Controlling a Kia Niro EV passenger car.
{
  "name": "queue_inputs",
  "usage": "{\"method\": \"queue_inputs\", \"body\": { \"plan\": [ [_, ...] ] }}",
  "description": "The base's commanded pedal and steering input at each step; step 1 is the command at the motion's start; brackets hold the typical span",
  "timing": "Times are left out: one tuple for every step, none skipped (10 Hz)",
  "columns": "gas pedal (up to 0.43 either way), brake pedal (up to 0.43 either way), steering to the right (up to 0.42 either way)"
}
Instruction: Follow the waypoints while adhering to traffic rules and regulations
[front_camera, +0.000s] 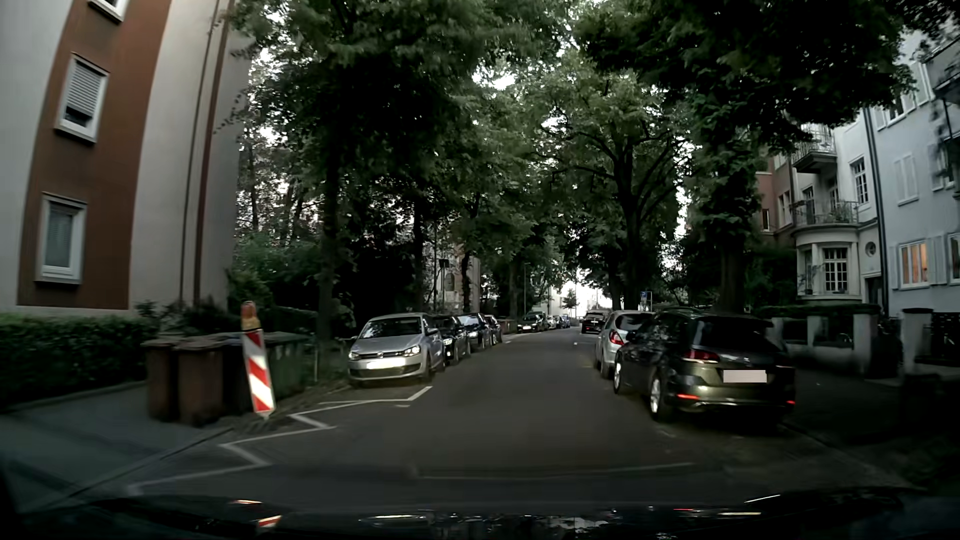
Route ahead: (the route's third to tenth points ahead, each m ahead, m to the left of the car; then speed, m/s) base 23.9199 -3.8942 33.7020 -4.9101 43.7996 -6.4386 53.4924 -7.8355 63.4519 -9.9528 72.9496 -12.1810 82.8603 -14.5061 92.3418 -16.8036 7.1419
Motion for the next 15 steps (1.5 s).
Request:
{"method": "queue_inputs", "body": {
  "plan": [
    [0.11, 0.0, 0.016],
    [0.11, 0.0, 0.017],
    [0.11, 0.0, 0.017],
    [0.11, 0.0, 0.017],
    [0.11, 0.0, 0.017],
    [0.11, 0.0, 0.017],
    [0.11, 0.0, 0.017],
    [0.11, 0.0, 0.017],
    [0.11, 0.0, 0.017],
    [0.11, 0.0, 0.017],
    [0.11, 0.0, 0.017],
    [0.11, 0.0, 0.017],
    [0.11, 0.0, 0.017],
    [0.11, 0.0, 0.017],
    [0.11, 0.0, 0.017]
  ]
}}
